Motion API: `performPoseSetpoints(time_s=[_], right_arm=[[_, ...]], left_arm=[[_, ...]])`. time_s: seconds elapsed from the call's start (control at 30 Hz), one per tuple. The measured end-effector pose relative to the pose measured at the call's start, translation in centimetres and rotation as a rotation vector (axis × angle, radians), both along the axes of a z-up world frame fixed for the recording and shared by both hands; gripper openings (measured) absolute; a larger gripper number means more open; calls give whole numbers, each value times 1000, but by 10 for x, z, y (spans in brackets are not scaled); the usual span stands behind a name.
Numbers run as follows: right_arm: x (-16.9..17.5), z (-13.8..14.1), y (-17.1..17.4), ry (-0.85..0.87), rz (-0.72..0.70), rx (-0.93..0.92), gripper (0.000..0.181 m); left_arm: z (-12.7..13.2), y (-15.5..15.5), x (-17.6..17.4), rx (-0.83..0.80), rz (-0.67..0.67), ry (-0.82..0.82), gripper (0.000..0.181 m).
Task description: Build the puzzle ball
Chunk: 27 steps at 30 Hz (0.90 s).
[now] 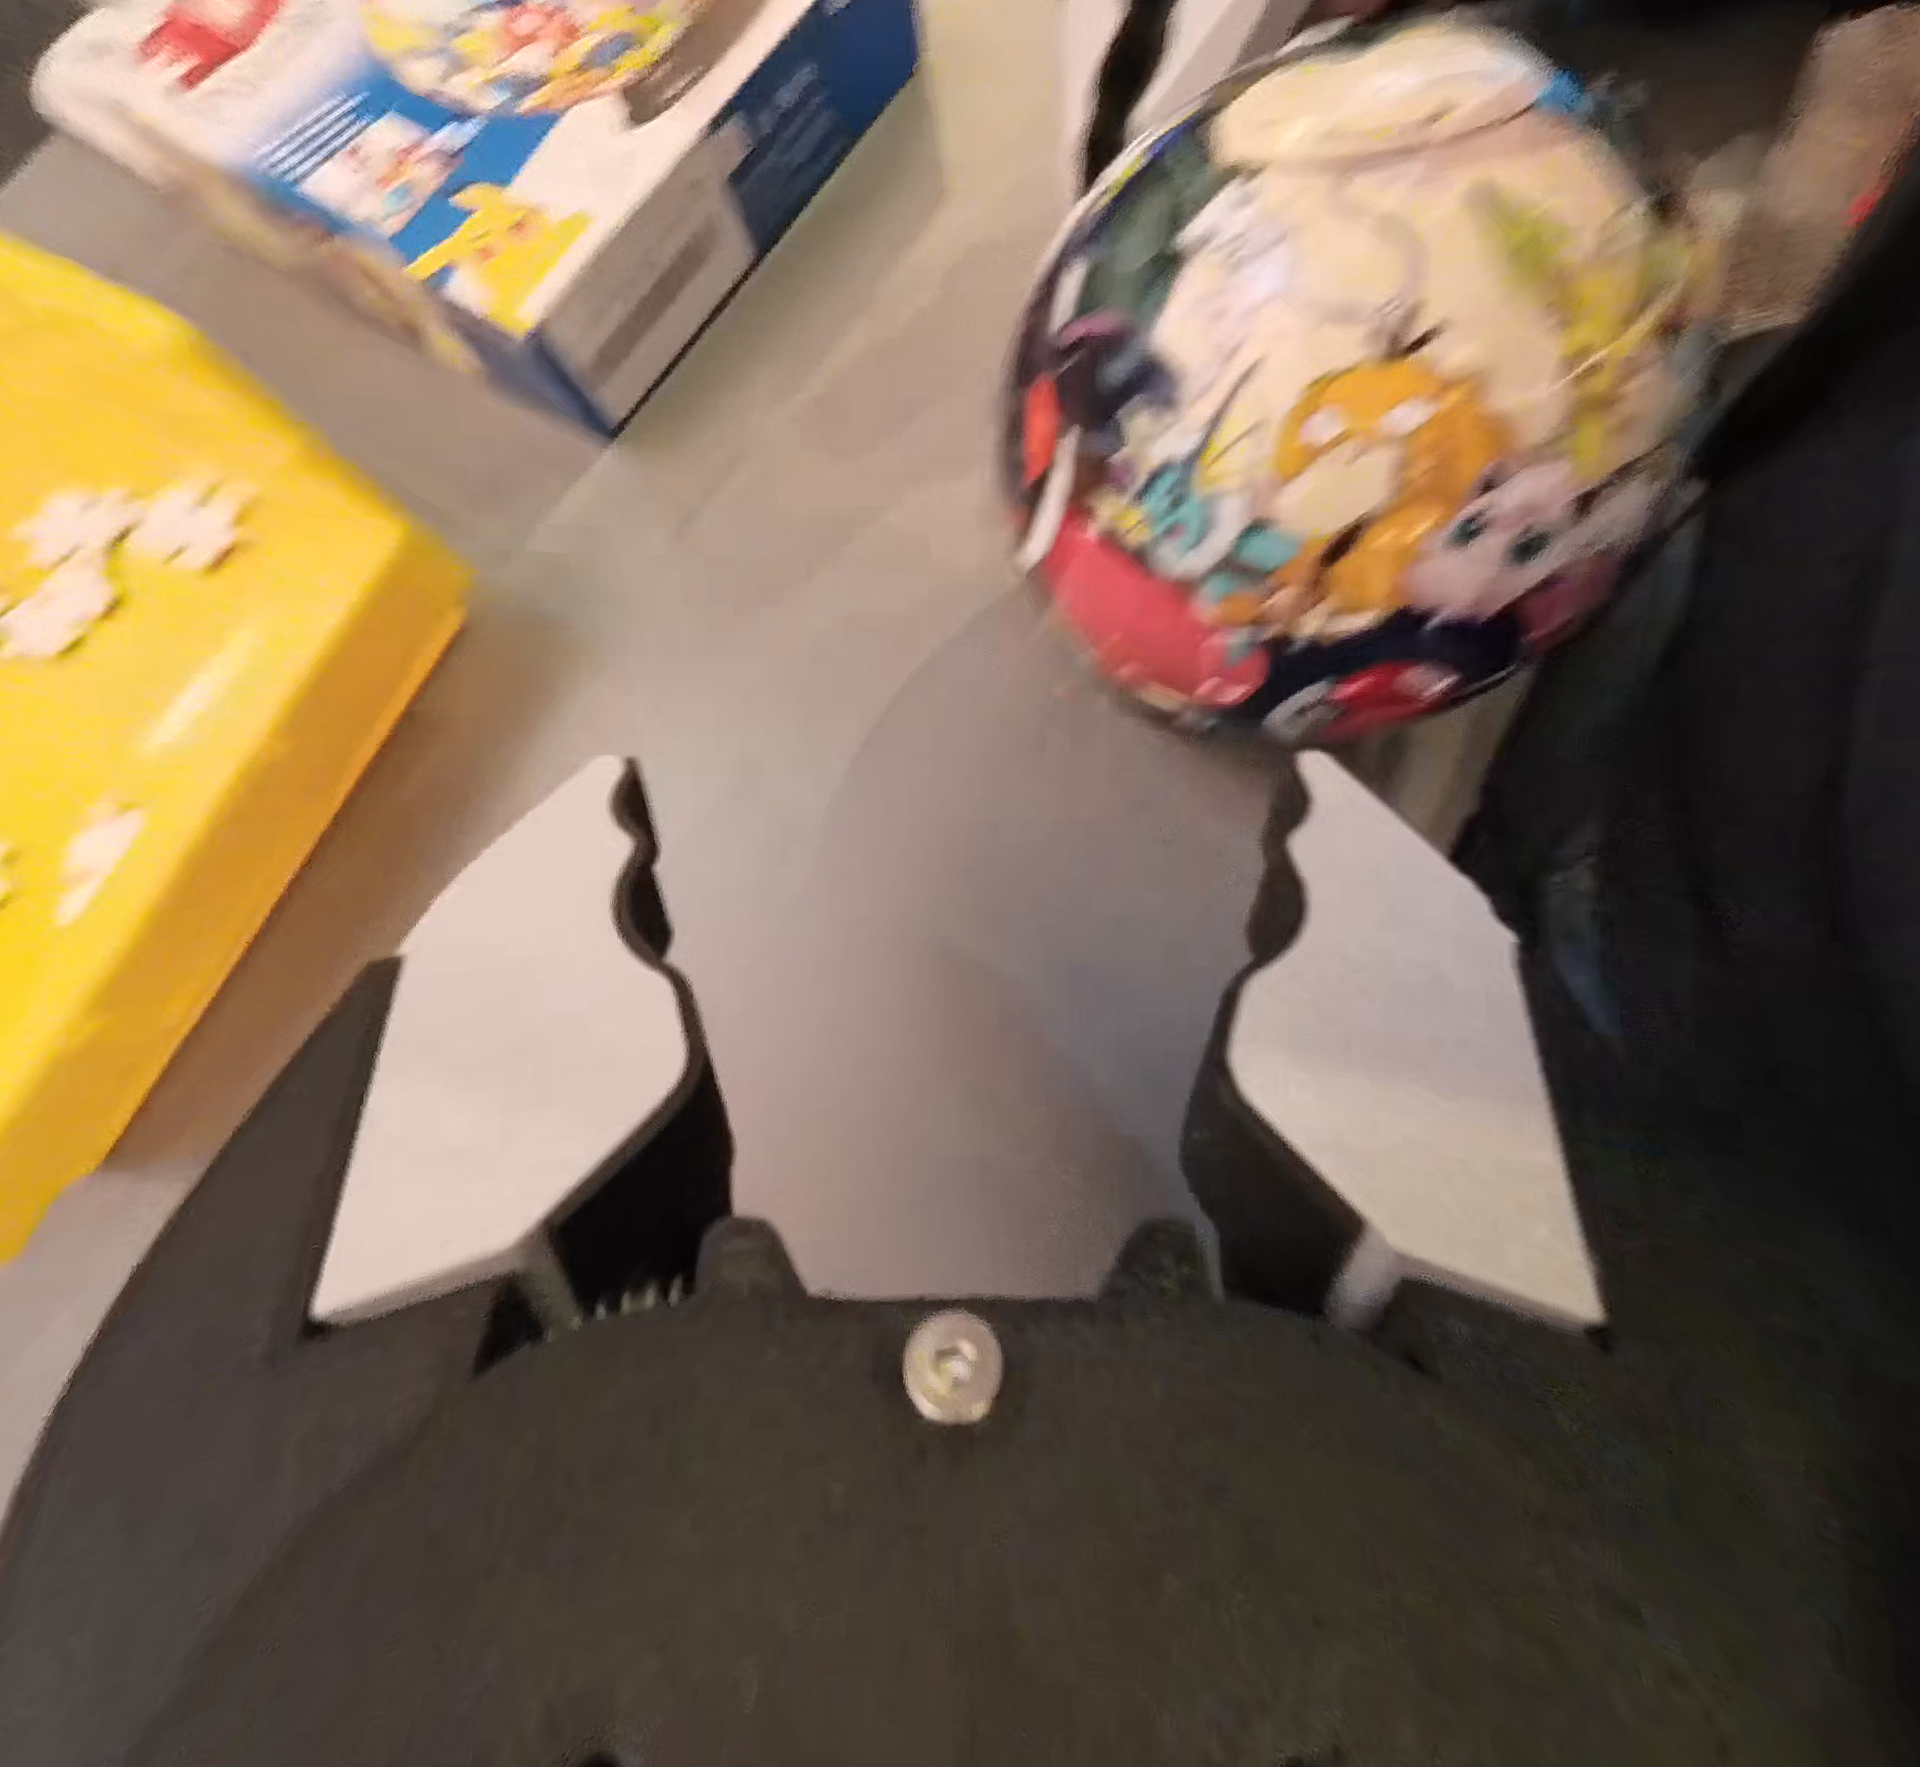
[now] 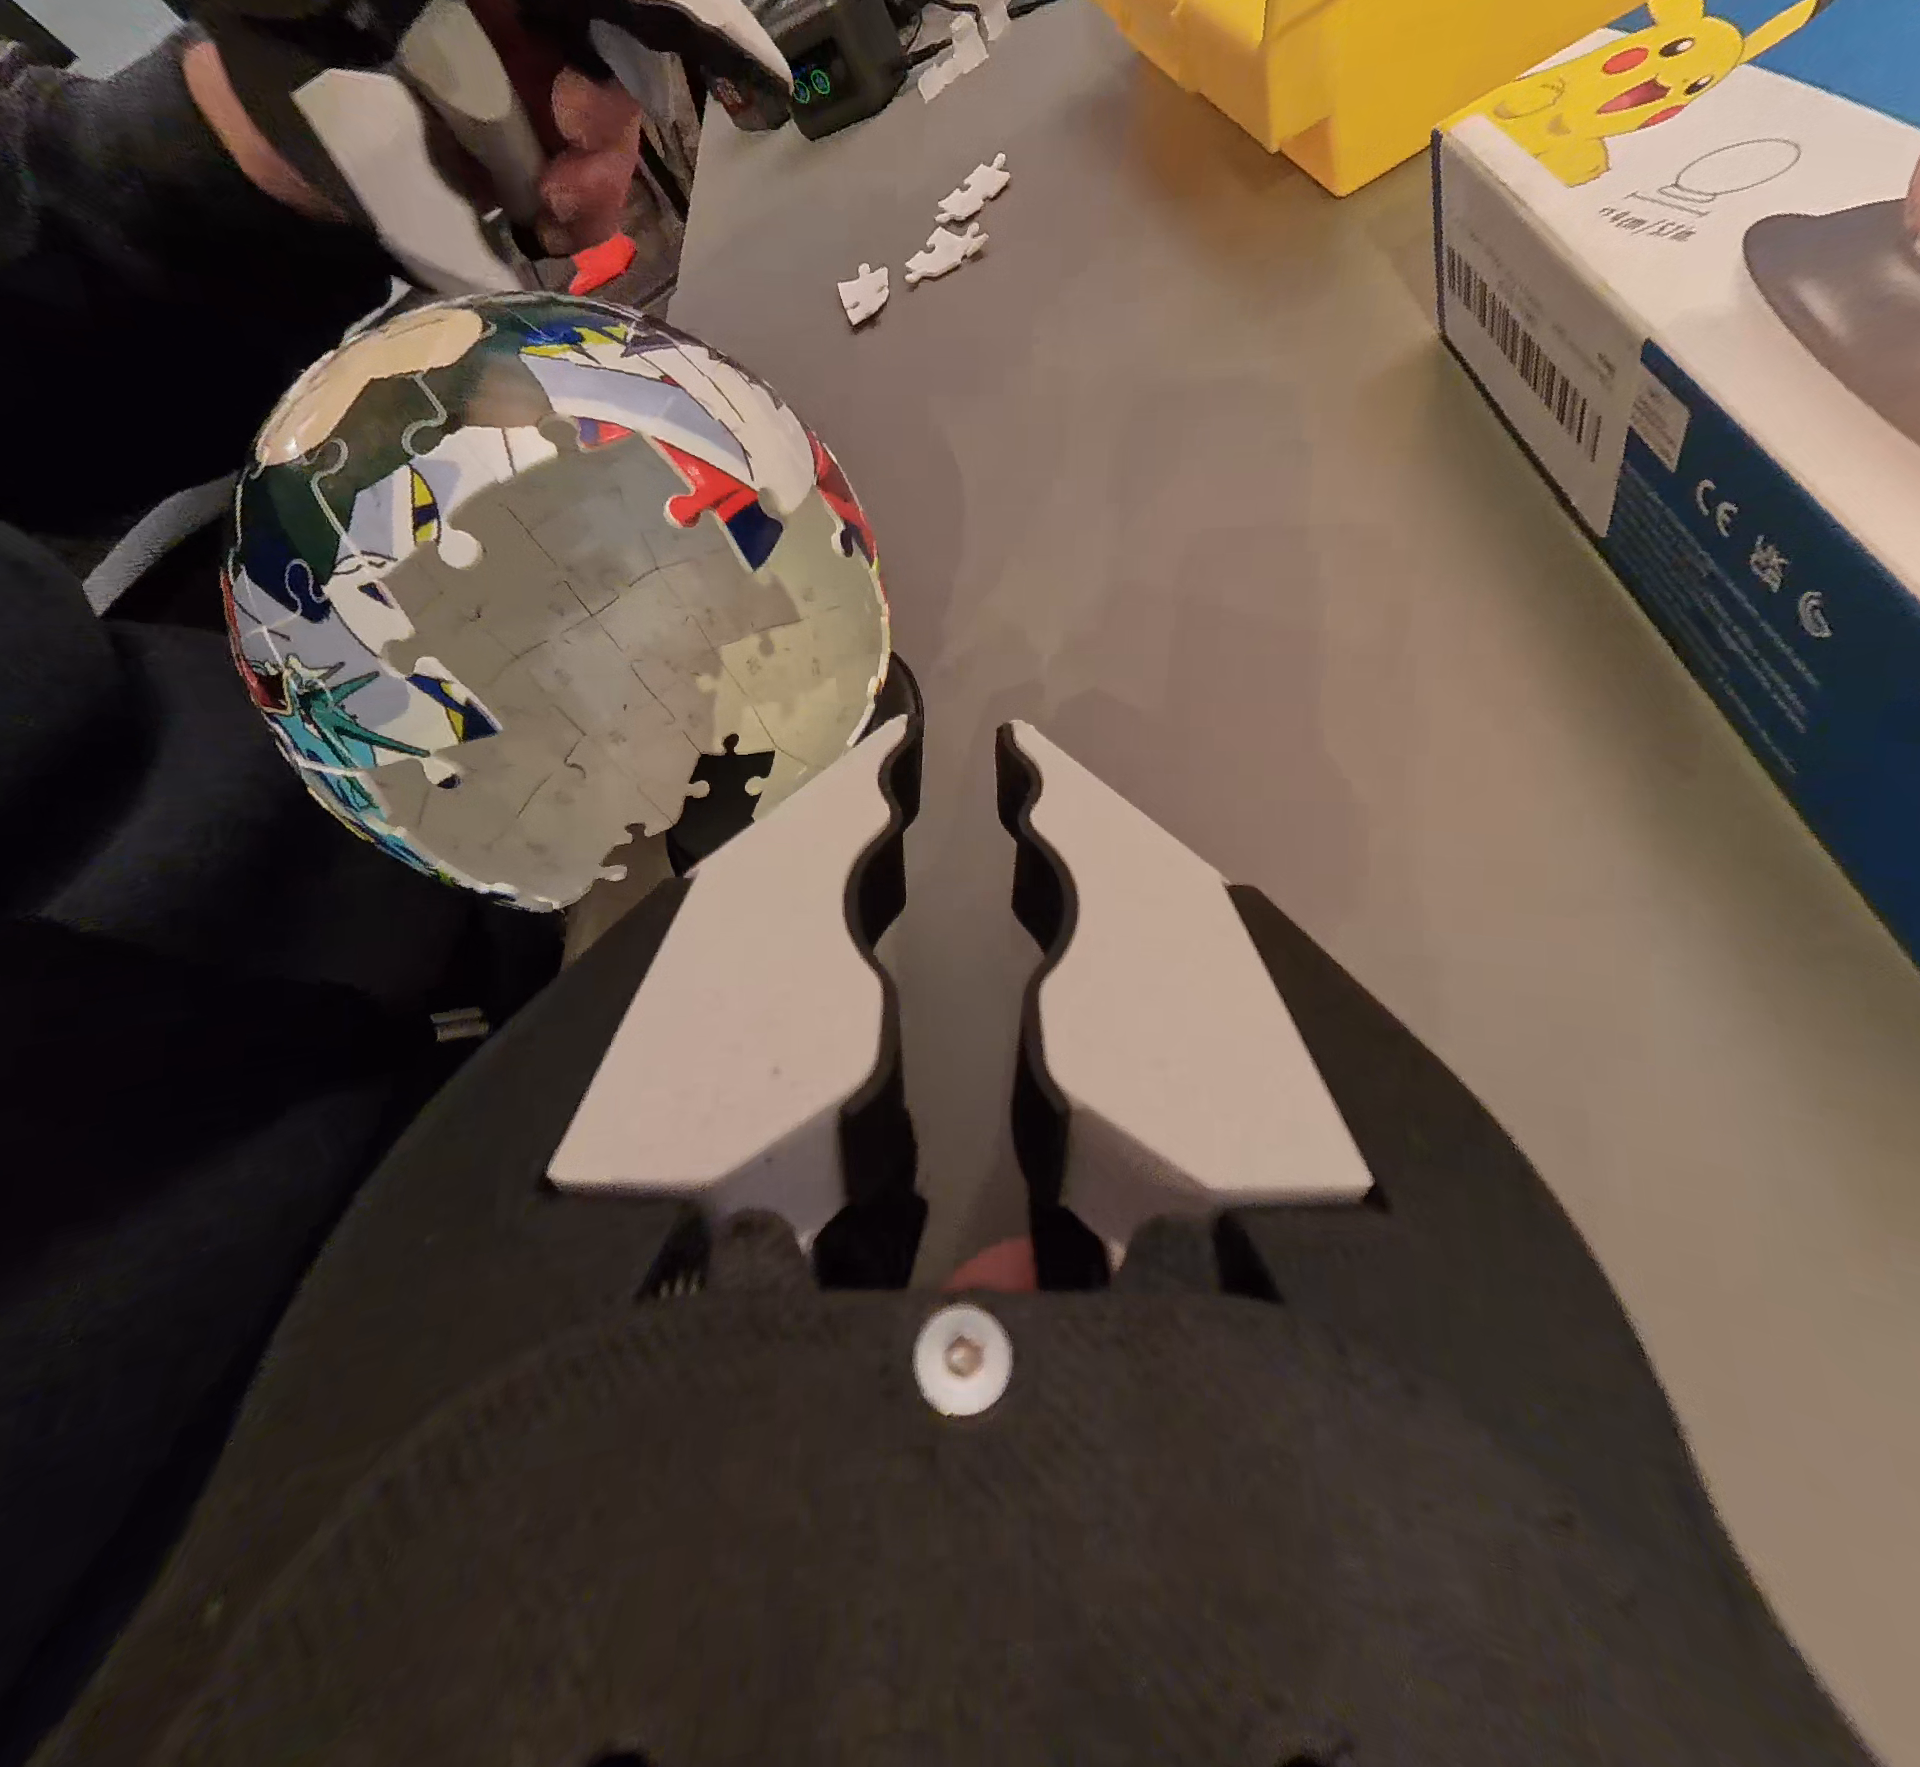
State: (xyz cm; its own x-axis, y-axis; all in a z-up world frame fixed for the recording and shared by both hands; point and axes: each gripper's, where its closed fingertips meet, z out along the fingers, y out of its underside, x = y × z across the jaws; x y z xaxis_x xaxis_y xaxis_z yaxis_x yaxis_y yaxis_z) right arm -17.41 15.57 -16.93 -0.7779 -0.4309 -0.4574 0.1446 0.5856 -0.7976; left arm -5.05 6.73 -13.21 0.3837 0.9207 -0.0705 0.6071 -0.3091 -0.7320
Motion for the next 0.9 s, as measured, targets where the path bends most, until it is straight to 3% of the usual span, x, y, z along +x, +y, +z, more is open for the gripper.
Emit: performPoseSetpoints(time_s=[0.17,0.23,0.47,0.67,0.9], right_arm=[[-1,-2,-1,-17,-2,19,11],[-1,-3,-2,-17,-4,29,11],[-2,-5,-3,-27,-12,45,11],[-3,-4,-3,-49,-9,50,11],[-4,-2,-3,-59,-13,40,11]], left_arm=[[-12,-63,33,-81,186,-65,78],[-29,-87,48,-136,242,-133,66],[-84,-132,75,-77,317,-274,56],[-73,-130,63,-51,277,-246,54],[-62,-154,44,-113,285,-247,53]])
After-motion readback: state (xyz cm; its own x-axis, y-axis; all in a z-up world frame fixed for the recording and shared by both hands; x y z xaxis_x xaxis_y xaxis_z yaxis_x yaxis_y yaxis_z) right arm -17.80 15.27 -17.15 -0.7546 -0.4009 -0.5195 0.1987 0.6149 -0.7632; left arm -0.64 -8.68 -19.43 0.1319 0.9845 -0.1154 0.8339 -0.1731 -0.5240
